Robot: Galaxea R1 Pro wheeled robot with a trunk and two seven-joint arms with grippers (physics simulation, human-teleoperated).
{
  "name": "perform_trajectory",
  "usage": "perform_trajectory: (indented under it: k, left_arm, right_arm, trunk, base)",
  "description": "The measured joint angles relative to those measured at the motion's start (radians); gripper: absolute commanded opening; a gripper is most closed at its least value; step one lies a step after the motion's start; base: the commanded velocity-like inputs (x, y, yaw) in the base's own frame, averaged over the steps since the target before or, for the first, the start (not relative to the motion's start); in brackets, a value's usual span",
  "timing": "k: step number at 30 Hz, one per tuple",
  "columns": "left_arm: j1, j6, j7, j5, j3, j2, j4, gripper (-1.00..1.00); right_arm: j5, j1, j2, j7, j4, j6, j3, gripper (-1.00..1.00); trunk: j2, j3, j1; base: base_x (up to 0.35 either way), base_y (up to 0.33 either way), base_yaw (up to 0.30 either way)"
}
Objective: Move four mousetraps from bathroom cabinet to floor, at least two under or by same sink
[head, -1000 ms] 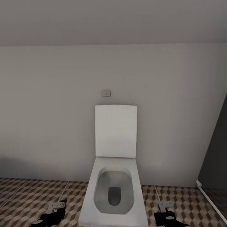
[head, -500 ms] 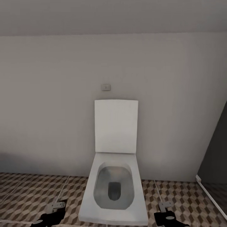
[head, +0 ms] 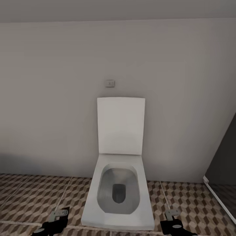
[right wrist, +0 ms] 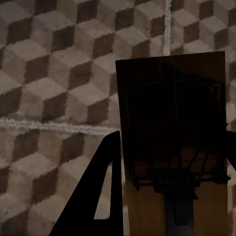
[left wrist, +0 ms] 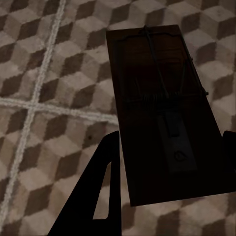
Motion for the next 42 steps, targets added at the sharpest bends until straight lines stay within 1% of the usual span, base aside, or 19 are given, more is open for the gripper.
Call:
perform_trajectory:
  k: [5, 17, 26, 34, 42]
  left_arm:
    - [0.0, -0.013, -0.001, 0.001, 0.0, 0.0, 0.001, -1.0]
    - [0.0, -0.019, -0.003, 0.0, 0.0, 0.0, 0.002, -1.0]
    - [0.0, -0.023, -0.013, -0.002, 0.0, 0.0, 0.0, -1.0]
    - [0.0, -0.024, -0.013, -0.003, 0.0, 0.001, 0.0, -1.0]
    - [0.0, -0.023, -0.013, -0.003, 0.0, 0.002, 0.0, -1.0]
  right_arm:
    - [0.0, 0.0, 0.0, 0.0, 0.0, 0.0, 0.0, -1.0]
    - [0.0, 0.0, -0.001, 0.006, 0.0, -0.013, 0.001, -1.0]
    - [0.0, 0.0, 0.0, 0.012, 0.0, -0.012, 0.002, -1.0]
    - [0.0, 0.0, 0.002, 0.005, 0.0, -0.006, 0.0, -1.0]
    - [0.0, 0.0, -0.001, 0.003, 0.0, -0.006, 0.0, -1.0]
  trunk:
    - [-0.001, -0.019, 0.002]
    - [-0.004, -0.066, 0.008]
    - [-0.004, -0.066, 0.008]
    - [-0.004, -0.066, 0.008]
    - [-0.004, -0.066, 0.008]
  base:
    - [0.0, 0.0, 0.0]
    - [0.0, 0.0, 0.0]
    - [0.0, 0.0, -0.005]
    - [0.0, 0.0, -0.138]
    - [0.0, 0.0, -0.027]
